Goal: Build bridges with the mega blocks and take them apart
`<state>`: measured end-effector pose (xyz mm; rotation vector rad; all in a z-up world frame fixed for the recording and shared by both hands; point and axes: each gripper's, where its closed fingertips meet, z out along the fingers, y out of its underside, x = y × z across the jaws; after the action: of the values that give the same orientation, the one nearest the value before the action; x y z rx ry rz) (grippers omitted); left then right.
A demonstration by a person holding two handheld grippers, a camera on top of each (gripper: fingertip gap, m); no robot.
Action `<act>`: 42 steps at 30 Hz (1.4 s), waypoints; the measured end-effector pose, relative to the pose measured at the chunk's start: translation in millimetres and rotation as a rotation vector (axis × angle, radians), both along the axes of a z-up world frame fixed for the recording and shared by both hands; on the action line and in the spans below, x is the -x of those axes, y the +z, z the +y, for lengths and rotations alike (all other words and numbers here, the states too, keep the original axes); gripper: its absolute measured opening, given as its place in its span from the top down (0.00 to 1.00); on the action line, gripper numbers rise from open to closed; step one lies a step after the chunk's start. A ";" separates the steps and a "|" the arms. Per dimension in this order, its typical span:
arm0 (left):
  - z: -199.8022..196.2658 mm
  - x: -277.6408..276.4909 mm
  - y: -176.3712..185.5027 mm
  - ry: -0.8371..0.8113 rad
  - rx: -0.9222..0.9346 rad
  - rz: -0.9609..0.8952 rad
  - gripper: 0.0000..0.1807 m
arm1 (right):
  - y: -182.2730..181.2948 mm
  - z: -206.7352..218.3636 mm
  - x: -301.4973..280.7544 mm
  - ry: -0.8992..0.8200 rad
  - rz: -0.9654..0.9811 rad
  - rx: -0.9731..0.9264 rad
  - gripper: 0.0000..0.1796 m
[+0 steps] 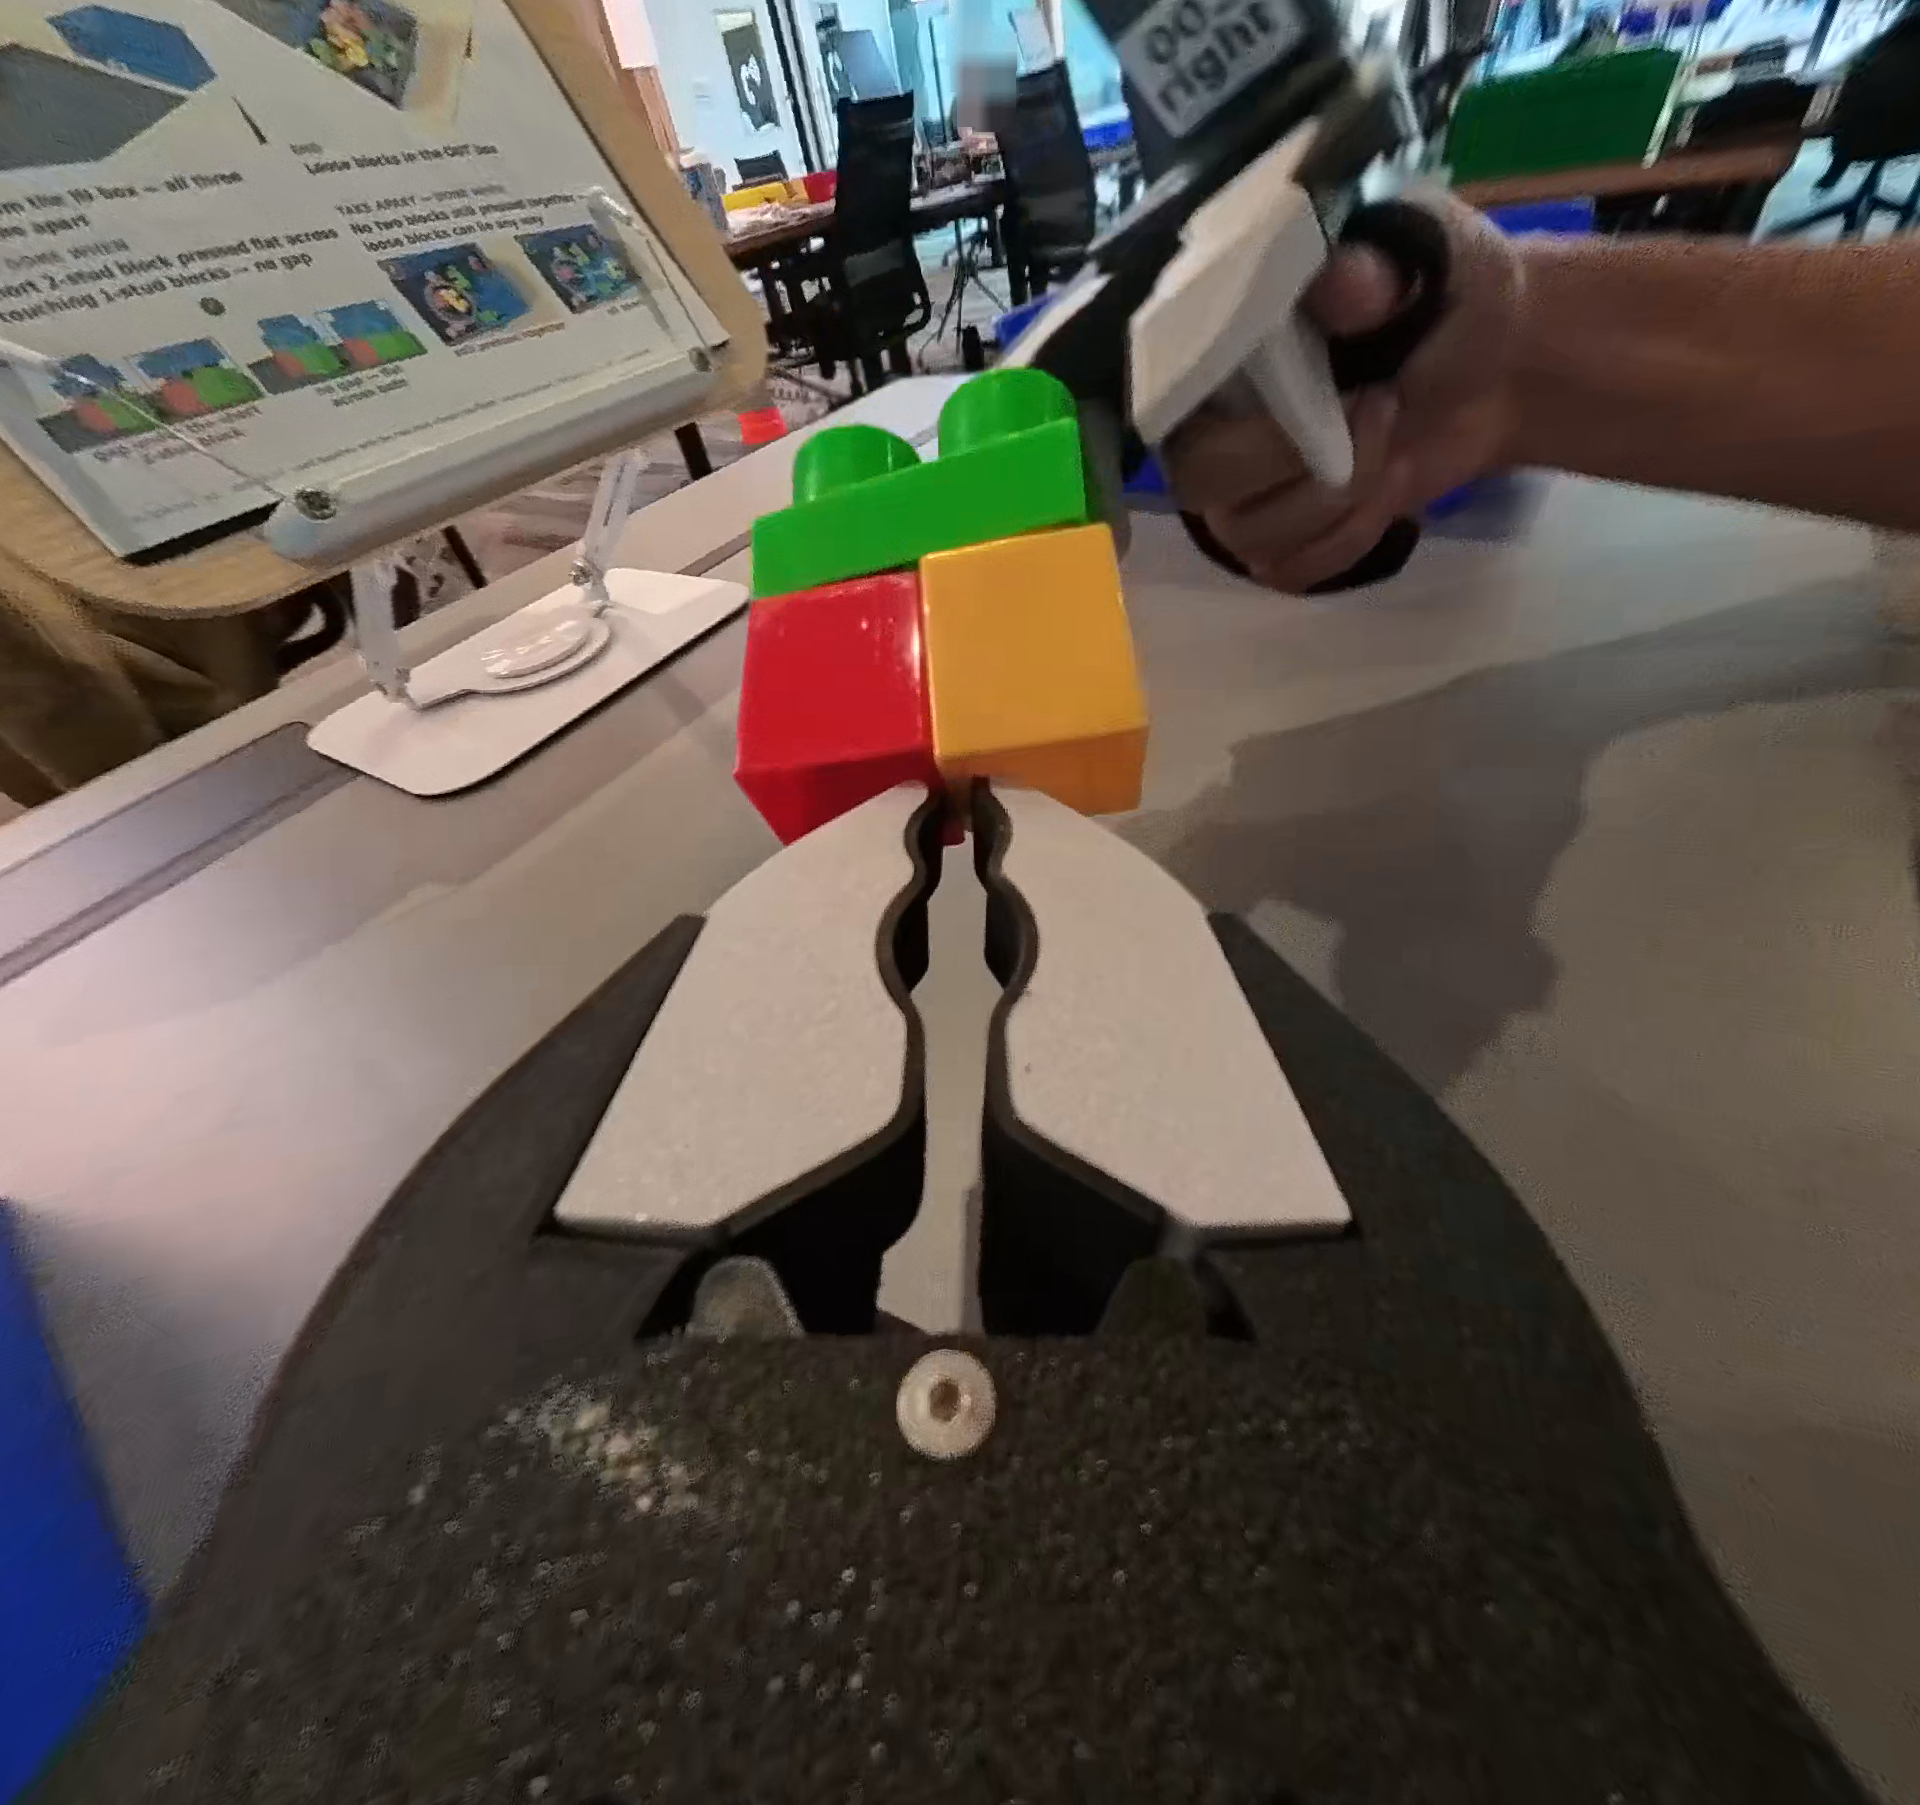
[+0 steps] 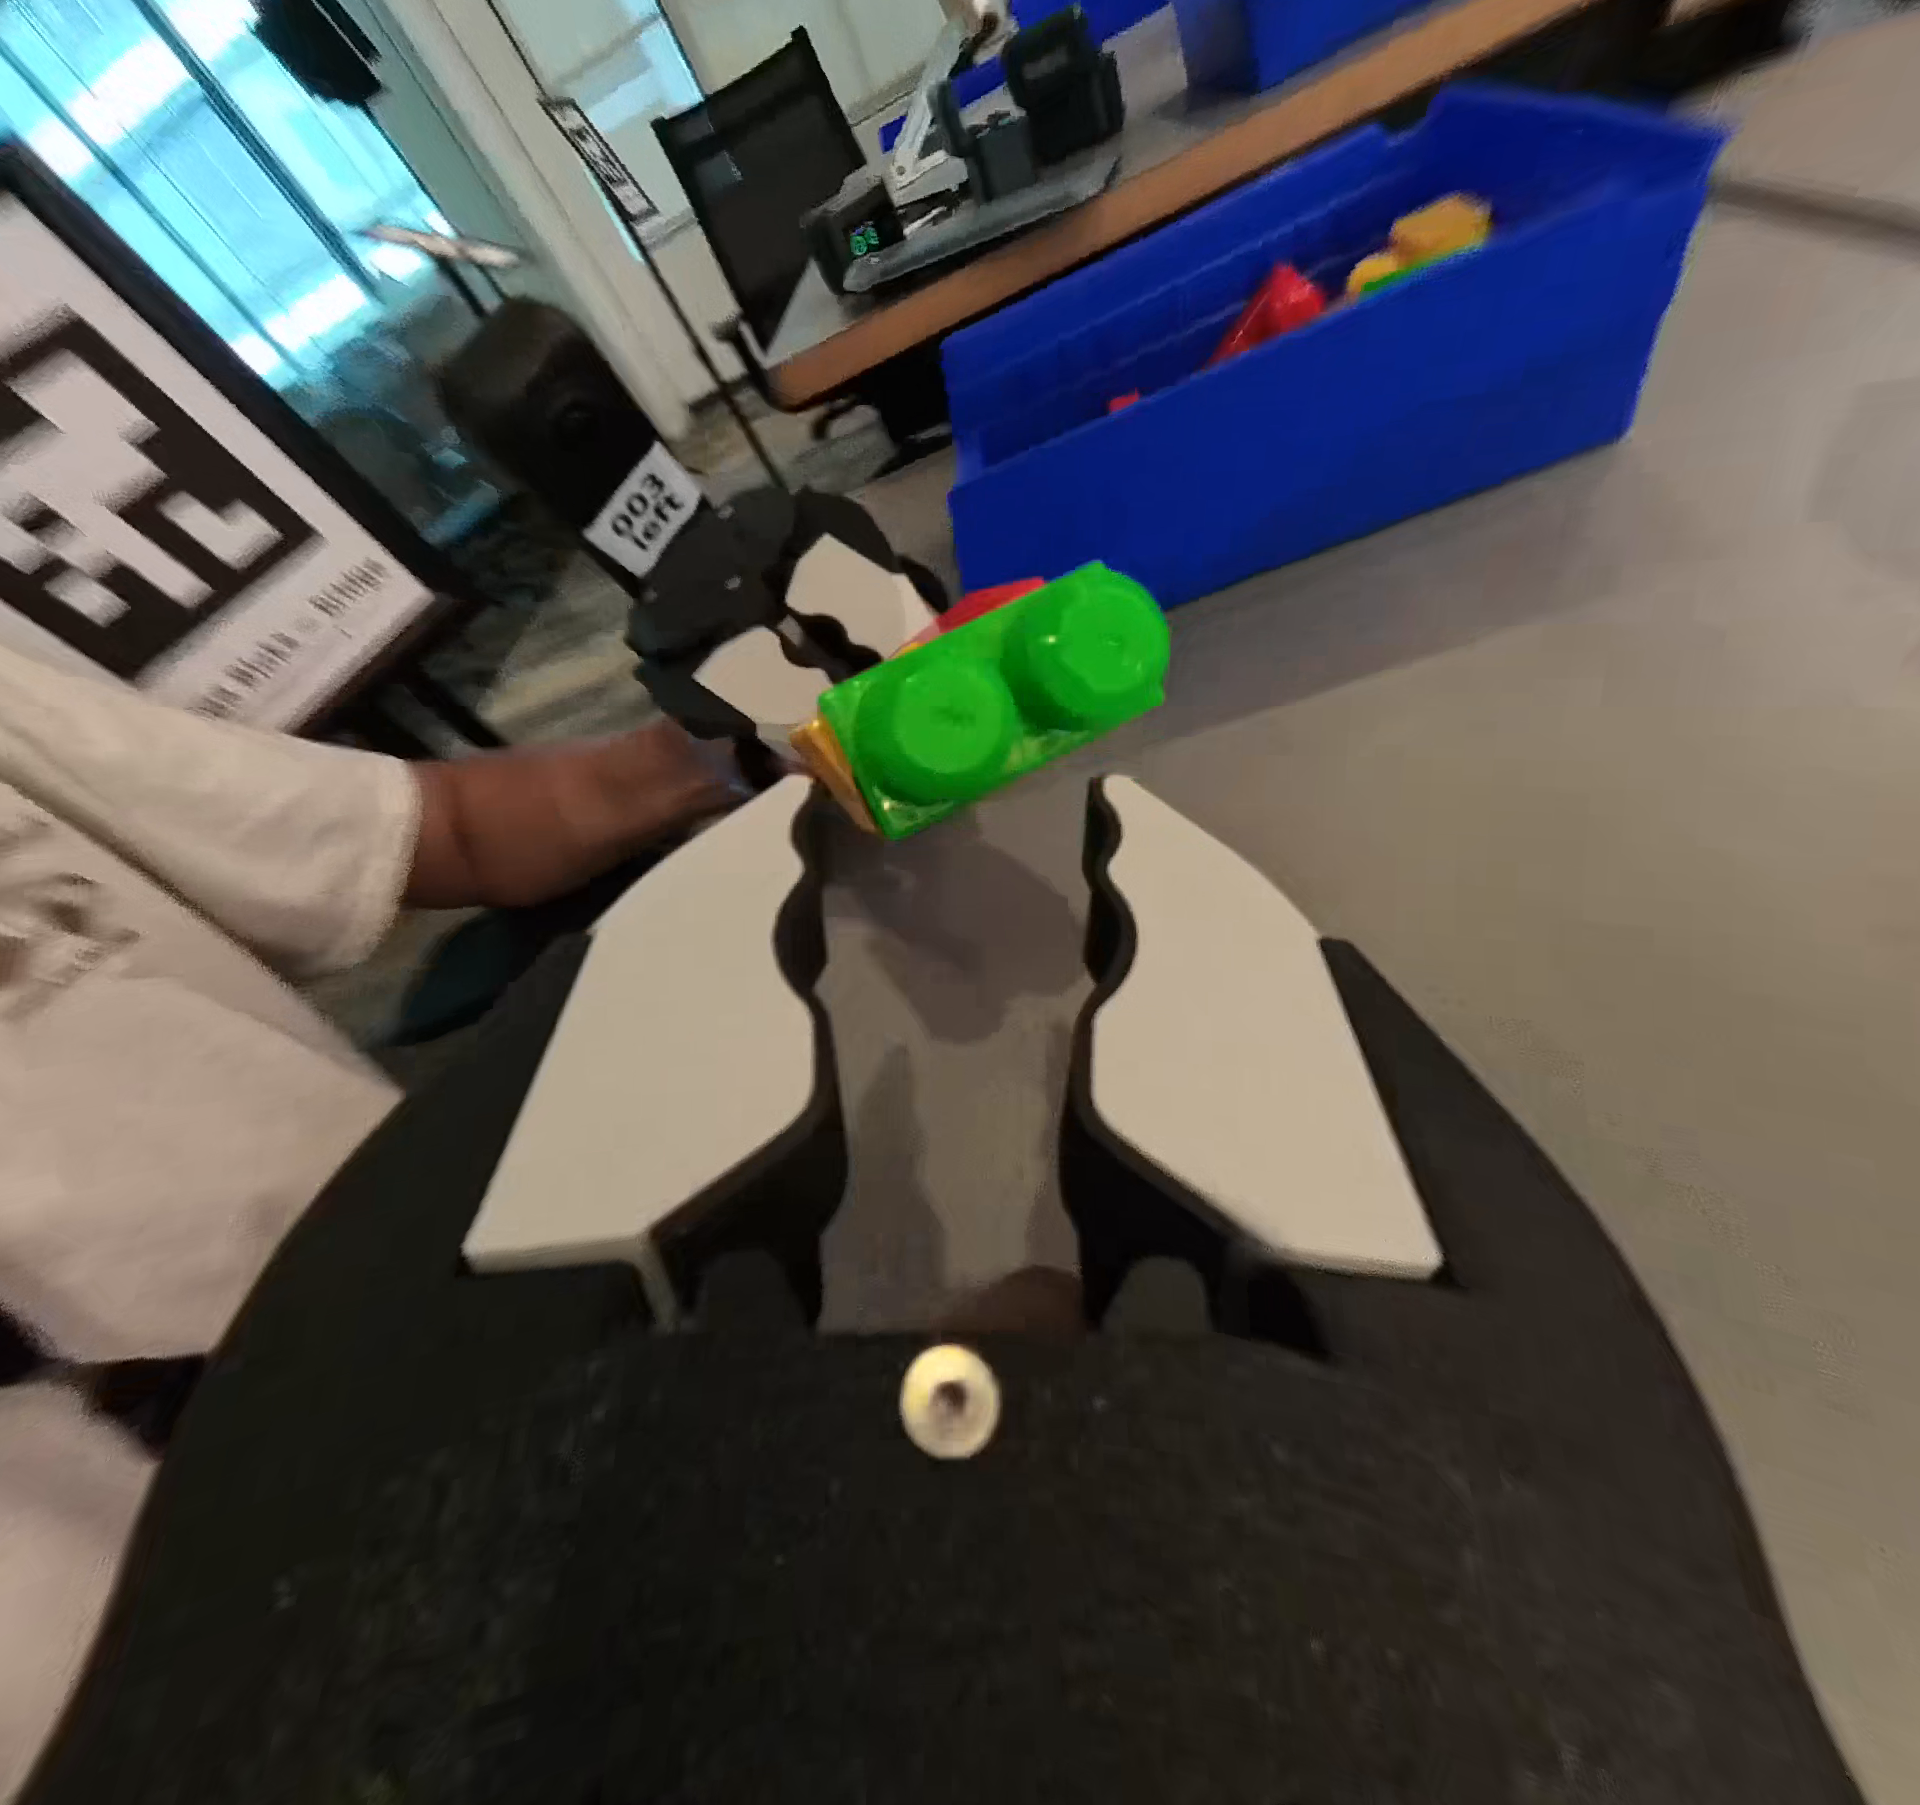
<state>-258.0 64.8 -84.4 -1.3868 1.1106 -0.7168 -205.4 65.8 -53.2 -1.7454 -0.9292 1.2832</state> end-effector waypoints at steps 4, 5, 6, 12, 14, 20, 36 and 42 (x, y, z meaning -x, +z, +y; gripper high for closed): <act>-4.5 -4.9 -8.6 0.013 -0.117 0.129 0.97 | -8.0 -0.5 -0.4 0.040 0.067 0.324 0.73; -6.6 -7.3 -10.4 0.009 -0.134 0.149 0.97 | -14.2 -2.3 1.8 0.050 0.043 0.370 0.73; -9.2 -10.0 -12.1 0.001 -0.146 0.164 0.97 | -19.4 -4.5 4.4 0.059 0.020 0.399 0.71; -15.3 -15.6 -14.3 -0.036 -0.115 0.169 0.97 | -29.8 -6.4 8.5 0.073 0.015 0.458 0.76; -15.3 -15.3 -13.1 -0.046 -0.084 0.147 0.97 | -29.5 -7.0 8.4 0.075 0.037 0.456 0.77; -14.1 -15.4 -6.7 -0.041 -0.034 0.078 0.96 | -30.2 -7.8 7.7 0.081 0.117 0.482 0.78; -22.2 -17.9 -2.5 -0.047 -0.110 0.112 0.85 | -23.4 -18.8 15.7 0.152 0.338 0.651 0.80; -26.3 -21.0 -3.9 -0.047 -0.127 0.131 0.93 | -22.4 -21.1 22.4 0.142 0.353 0.582 0.80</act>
<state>-237.0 38.5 -88.3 -1.3182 1.2734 -0.5848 -227.8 44.7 -75.6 -1.7958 -0.5066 2.0262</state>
